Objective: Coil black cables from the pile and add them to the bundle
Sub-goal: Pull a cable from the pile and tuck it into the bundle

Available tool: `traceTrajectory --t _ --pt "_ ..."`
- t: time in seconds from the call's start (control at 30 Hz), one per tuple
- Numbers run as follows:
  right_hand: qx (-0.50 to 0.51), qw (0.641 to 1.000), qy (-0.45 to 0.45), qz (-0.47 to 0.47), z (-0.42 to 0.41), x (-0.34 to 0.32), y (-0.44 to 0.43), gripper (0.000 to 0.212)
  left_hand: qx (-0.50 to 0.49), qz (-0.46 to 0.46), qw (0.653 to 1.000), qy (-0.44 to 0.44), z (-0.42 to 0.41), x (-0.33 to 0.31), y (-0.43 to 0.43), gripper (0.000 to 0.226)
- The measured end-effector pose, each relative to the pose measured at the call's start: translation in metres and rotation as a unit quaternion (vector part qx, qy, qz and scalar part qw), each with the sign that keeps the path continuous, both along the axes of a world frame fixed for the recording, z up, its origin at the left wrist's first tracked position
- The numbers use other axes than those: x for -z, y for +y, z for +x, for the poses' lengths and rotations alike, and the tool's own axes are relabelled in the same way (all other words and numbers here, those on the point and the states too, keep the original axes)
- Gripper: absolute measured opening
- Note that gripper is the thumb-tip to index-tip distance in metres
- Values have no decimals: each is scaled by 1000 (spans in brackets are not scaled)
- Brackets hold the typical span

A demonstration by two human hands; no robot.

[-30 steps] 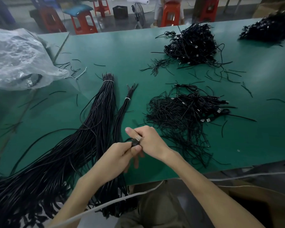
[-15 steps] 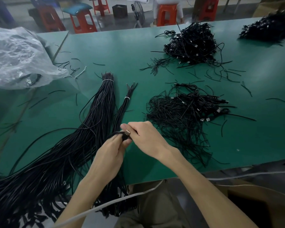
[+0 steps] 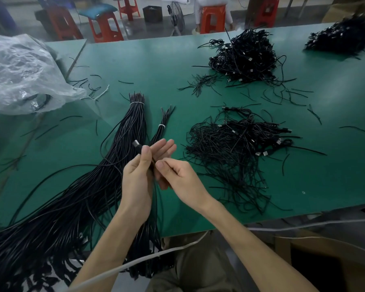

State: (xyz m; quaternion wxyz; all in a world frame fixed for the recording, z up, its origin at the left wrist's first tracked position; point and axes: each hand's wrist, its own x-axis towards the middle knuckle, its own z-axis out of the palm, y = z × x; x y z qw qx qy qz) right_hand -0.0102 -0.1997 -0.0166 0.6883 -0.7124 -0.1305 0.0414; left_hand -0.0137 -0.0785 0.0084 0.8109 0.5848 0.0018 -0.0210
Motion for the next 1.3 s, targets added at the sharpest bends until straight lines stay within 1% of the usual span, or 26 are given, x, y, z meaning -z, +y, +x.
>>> traceTrajectory --t 0.07,0.17,0.2,0.23,0.27,0.3,0.37,0.43,0.47,0.53,0.57,0.63,0.7,0.77,0.8,0.9,0.93,0.97,1.03,1.13,1.23,1.3 --pt "2 1000 16 7 -1 6 1 37 -8 -48 999 20 3 -2 1 43" --pt "10 999 41 9 -2 11 0 26 -12 -77 996 37 3 1 5 33" --pt "12 999 45 3 -2 12 -1 25 -10 -86 996 35 3 2 6 31" --pt "16 999 46 -12 -1 13 -3 30 -8 -96 995 30 4 3 7 30" --pt "19 998 46 -33 -1 14 -5 35 -5 -109 994 24 5 4 8 30" --pt "21 997 46 -50 1 15 -8 35 2 -125 992 20 6 4 8 30" --pt "17 997 48 -60 3 14 -14 26 23 -173 984 25 7 2 9 34" --pt "2 998 55 -44 5 9 -20 21 52 -229 971 45 9 0 9 37" --pt "-9 998 58 -33 6 6 -23 22 64 -247 966 53 10 -1 8 34" --pt "-30 998 54 -16 8 0 -28 28 75 -252 963 57 12 -2 6 24" --pt "-44 998 53 -9 8 -2 -29 33 78 -252 963 57 12 -2 5 23" --pt "-70 996 61 7 7 -6 -29 47 75 -253 963 62 13 -2 2 27" --pt "-69 996 61 2 5 -8 -27 59 83 -235 966 62 12 -2 -1 27" --pt "-32 998 60 -1 4 -10 -24 60 111 -218 968 54 10 -1 -5 25" --pt "-10 998 62 4 4 -12 -23 55 123 -210 969 51 9 0 -6 27" --pt "30 998 49 4 5 -11 -23 32 130 -163 977 44 8 3 -4 38" --pt "39 998 43 2 4 -10 -23 28 135 -146 979 38 9 2 -2 40" --pt "53 998 36 3 2 -10 -23 28 146 -125 981 27 10 0 0 39" --pt "89 996 17 1 1 -10 -24 38 178 -65 982 -2 13 -5 6 35" --pt "118 991 -22 -50 -1 -10 -27 49 197 25 980 -29 15 -9 17 31" --pt "95 988 -54 -112 -2 -12 -25 54 160 72 984 -38 10 -5 19 29" --pt "99 987 -52 -114 -1 -13 -23 54 105 130 984 -69 6 -3 15 28"
